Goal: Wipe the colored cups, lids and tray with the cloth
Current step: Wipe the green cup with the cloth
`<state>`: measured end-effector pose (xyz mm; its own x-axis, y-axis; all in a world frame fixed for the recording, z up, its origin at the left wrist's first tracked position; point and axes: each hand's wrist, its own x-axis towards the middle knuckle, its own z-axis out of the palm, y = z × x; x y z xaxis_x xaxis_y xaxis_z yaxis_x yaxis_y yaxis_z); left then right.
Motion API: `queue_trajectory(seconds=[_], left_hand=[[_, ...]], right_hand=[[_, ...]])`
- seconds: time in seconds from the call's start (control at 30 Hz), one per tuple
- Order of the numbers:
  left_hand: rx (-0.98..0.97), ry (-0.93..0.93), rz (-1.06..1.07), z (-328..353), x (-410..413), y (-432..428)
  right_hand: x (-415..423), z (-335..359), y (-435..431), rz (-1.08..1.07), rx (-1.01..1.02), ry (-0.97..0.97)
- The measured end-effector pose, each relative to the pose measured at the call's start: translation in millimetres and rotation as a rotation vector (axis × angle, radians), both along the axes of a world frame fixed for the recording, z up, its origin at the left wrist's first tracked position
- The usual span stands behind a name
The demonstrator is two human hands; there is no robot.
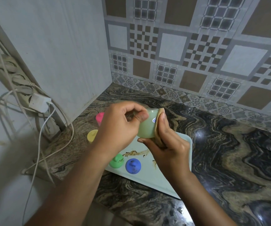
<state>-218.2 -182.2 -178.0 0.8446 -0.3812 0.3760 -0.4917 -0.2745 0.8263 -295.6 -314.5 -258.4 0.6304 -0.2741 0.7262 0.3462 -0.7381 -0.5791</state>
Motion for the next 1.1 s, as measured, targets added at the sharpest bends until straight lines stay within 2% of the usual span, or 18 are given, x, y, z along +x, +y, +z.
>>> queue_trajectory(seconds=[0.3,0.53,0.7,0.8,0.93,1.1], left_hand=[[-0.098,0.158,0.093,-24,16,-1],[-0.167,0.19,0.165,-30,37,8],[-0.138,0.142,0.214,-42,54,20],[-0.043,0.128,0.258,-61,64,23],[0.144,-0.019,0.249,-96,73,19],[0.296,-0.045,0.204,-120,89,2]], right_hand=[[-5,-16,1,0.085,-0.157,0.019],[-17,-54,2,0.178,-0.103,0.109],[-15,-73,-5,0.085,0.005,0.148],[-5,-72,-11,0.048,0.032,0.131],[24,-72,-26,0.023,-0.013,0.141],[86,-85,-51,0.04,-0.124,0.236]])
